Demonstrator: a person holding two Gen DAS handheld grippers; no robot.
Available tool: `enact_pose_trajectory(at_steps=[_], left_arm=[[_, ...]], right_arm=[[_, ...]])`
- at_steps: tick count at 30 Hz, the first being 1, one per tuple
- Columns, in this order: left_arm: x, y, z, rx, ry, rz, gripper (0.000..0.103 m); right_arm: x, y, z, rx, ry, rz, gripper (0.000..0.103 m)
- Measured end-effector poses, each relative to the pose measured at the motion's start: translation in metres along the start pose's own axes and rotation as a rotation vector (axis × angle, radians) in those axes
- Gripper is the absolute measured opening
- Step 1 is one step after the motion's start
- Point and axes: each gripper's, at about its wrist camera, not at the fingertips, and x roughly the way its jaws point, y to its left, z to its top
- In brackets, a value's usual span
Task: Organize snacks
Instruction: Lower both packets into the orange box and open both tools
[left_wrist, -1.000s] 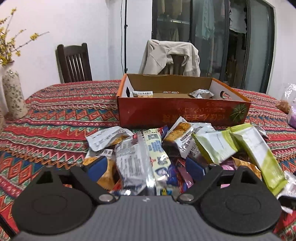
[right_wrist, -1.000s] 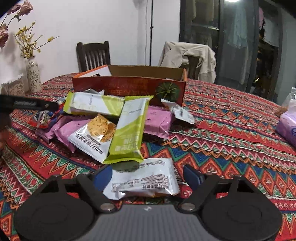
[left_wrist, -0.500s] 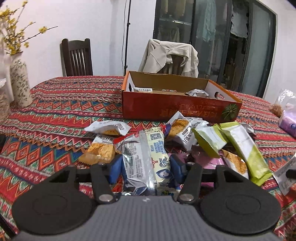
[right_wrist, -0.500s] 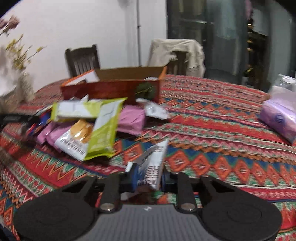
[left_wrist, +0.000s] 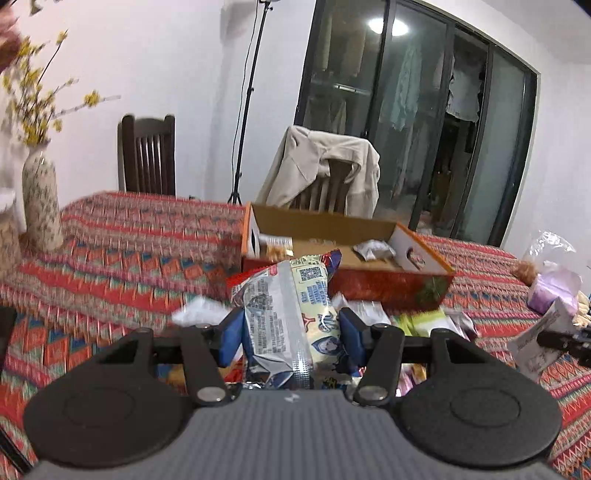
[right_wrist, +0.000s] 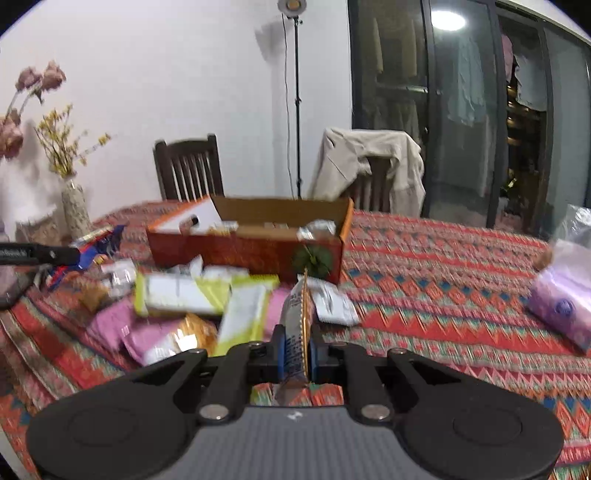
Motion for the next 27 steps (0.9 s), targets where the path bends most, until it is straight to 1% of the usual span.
enact_pose_trajectory(at_steps=[3, 6, 7, 9, 11, 12, 14, 16, 17, 18, 19, 20, 21, 22, 24, 27], left_arm=[[0.022, 0.001, 0.028, 0.022, -0.019, -0.029, 0.056], [0.058, 0.0, 0.061, 0.049, -0.034, -0.068, 0.056], [0.074, -0.001, 0.071, 0.052, -0.028, -0.067, 0.056], [0.115, -0.002, 0.088, 0.067, 0.014, -0.045, 0.056], [0.156, -0.006, 0.097, 0.094, 0.059, 0.003, 0.056], [0.176, -0.009, 0.1, 0.117, 0.079, 0.023, 0.056], [0.211, -0.013, 0.1, 0.149, 0.121, 0.059, 0.056], [0.237, -0.017, 0.098, 0.181, 0.162, 0.079, 0.057], [0.247, -0.018, 0.096, 0.191, 0.172, 0.085, 0.06], [0.253, -0.018, 0.095, 0.201, 0.171, 0.082, 0.069], [0.258, -0.017, 0.095, 0.203, 0.171, 0.088, 0.074], [0.261, -0.016, 0.095, 0.196, 0.169, 0.096, 0.077], [0.262, -0.015, 0.095, 0.187, 0.168, 0.096, 0.077], [0.262, -0.012, 0.097, 0.18, 0.172, 0.091, 0.077], [0.26, -0.008, 0.1, 0.164, 0.175, 0.083, 0.08], [0.256, -0.004, 0.105, 0.165, 0.168, 0.09, 0.081]], right_arm=[[0.011, 0.004, 0.028, -0.032, -0.059, 0.036, 0.012], [0.039, 0.004, 0.061, -0.06, -0.099, 0.08, 0.012], [0.053, 0.003, 0.074, -0.059, -0.102, 0.096, 0.012], [0.087, -0.002, 0.098, -0.022, -0.104, 0.132, 0.012], [0.13, -0.009, 0.124, 0.036, -0.079, 0.178, 0.012], [0.155, -0.012, 0.137, 0.07, -0.062, 0.186, 0.012], [0.202, -0.015, 0.157, 0.11, -0.016, 0.187, 0.012], [0.254, -0.016, 0.171, 0.145, 0.038, 0.152, 0.012], [0.277, -0.017, 0.176, 0.167, 0.066, 0.143, 0.012], [0.3, -0.019, 0.18, 0.196, 0.093, 0.137, 0.012], [0.321, -0.019, 0.184, 0.22, 0.12, 0.132, 0.015], [0.339, -0.019, 0.187, 0.224, 0.144, 0.117, 0.015], [0.354, -0.018, 0.19, 0.226, 0.155, 0.075, 0.025], [0.363, -0.018, 0.191, 0.223, 0.161, 0.041, 0.051], [0.37, -0.021, 0.191, 0.238, 0.165, -0.006, 0.077], [0.359, -0.026, 0.19, 0.222, 0.146, -0.007, 0.075]])
